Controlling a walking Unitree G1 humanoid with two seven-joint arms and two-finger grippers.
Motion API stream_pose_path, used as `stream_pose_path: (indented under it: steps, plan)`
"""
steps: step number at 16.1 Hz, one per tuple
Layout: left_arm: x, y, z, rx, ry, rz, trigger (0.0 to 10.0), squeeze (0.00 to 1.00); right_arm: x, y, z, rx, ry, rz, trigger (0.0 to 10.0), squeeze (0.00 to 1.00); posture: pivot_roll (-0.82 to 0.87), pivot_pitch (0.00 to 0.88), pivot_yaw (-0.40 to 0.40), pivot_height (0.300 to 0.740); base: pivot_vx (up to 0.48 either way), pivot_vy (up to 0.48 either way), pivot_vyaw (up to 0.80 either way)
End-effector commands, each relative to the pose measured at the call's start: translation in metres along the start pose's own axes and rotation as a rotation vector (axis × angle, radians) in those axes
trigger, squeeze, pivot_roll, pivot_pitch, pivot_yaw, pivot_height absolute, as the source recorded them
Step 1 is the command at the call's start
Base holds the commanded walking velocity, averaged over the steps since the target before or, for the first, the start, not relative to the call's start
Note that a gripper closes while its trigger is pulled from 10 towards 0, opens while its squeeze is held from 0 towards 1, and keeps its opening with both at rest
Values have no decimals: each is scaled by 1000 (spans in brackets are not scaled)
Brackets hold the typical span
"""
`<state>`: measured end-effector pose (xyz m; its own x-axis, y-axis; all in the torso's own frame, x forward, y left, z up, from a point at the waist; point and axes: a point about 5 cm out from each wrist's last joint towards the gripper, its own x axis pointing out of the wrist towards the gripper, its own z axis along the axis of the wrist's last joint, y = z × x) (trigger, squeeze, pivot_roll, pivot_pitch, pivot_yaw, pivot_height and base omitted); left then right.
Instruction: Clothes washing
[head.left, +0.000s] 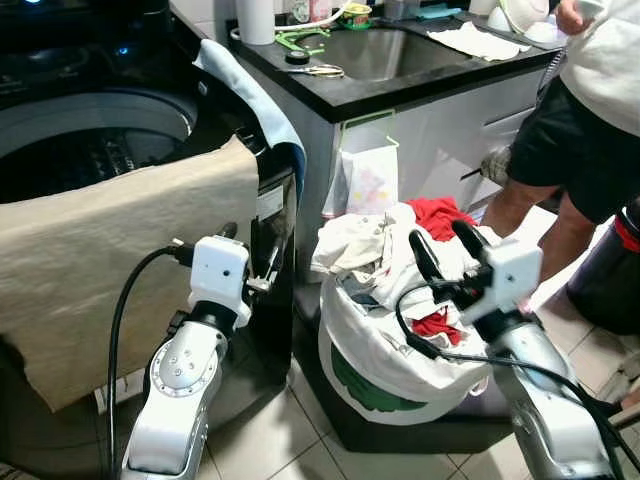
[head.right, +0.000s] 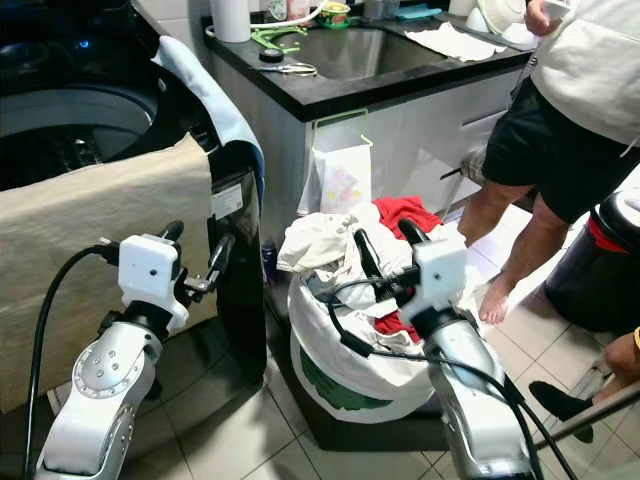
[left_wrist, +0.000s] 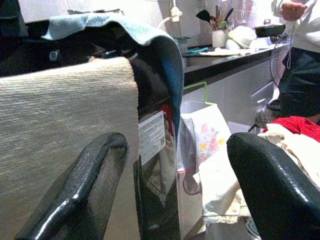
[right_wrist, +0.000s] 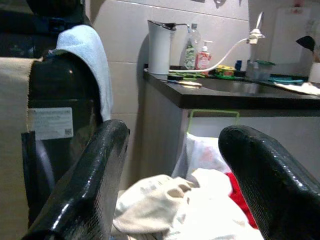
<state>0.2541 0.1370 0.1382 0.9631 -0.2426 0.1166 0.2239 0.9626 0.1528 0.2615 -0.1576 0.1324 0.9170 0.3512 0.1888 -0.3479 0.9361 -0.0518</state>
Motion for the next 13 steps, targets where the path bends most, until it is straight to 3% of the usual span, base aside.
stream_pose_path:
  steps: [1, 5, 13]
  plan:
    - [0, 0, 5, 15, -26, -4, 10000, 0, 1, -1, -5, -8, 30, -3, 10000, 0, 103, 0, -32, 740, 334, 281, 0]
    - [-3, 2, 4, 33, -25, 4, 10000, 0, 6, 7, -14, -12, 61, 30, 10000, 0, 127, 0, -46, 740, 399, 202, 0]
    - [-7, 6, 2, 52, -3, 27, 10000, 0, 23, 6, -16, 7, 77, 46, 10000, 0, 138, 0, -55, 740, 0, 0, 0]
